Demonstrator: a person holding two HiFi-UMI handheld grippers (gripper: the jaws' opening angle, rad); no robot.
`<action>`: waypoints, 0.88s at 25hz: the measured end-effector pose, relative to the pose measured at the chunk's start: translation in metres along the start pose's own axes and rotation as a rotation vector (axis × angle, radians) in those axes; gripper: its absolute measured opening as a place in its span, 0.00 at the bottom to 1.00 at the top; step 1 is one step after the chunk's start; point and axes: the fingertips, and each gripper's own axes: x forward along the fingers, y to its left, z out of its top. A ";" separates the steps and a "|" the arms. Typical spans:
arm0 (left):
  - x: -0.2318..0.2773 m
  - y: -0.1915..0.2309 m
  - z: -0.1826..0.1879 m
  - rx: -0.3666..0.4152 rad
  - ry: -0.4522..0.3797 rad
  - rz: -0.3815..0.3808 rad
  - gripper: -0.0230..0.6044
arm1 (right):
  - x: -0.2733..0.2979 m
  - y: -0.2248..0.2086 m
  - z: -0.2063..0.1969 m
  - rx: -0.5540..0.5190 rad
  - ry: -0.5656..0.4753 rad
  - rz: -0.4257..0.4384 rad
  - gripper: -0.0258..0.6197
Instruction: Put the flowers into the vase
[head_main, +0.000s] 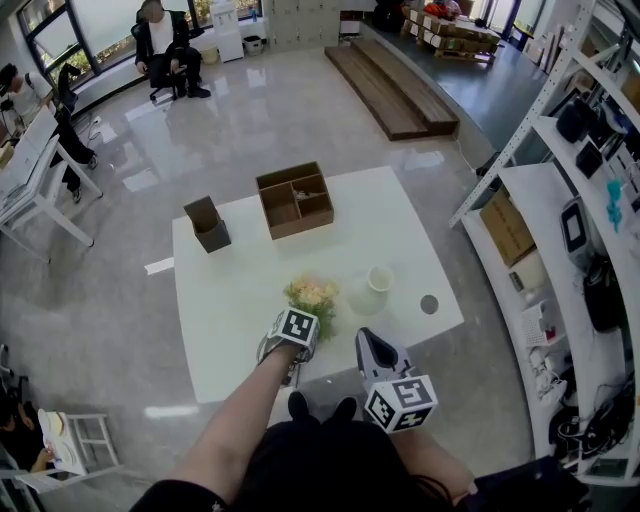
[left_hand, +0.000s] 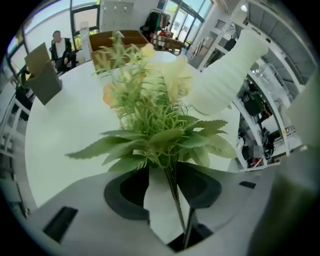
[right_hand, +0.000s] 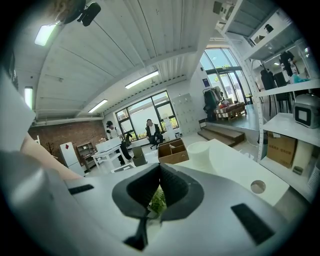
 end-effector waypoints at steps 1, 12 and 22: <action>0.001 0.002 0.000 0.024 0.021 0.013 0.30 | 0.000 -0.001 0.000 0.000 0.001 -0.001 0.04; 0.001 0.013 -0.001 0.010 0.093 -0.049 0.11 | -0.001 -0.004 -0.005 0.007 0.013 -0.017 0.04; -0.063 0.004 0.043 0.002 -0.285 -0.086 0.11 | -0.004 -0.004 0.001 0.006 -0.008 -0.016 0.04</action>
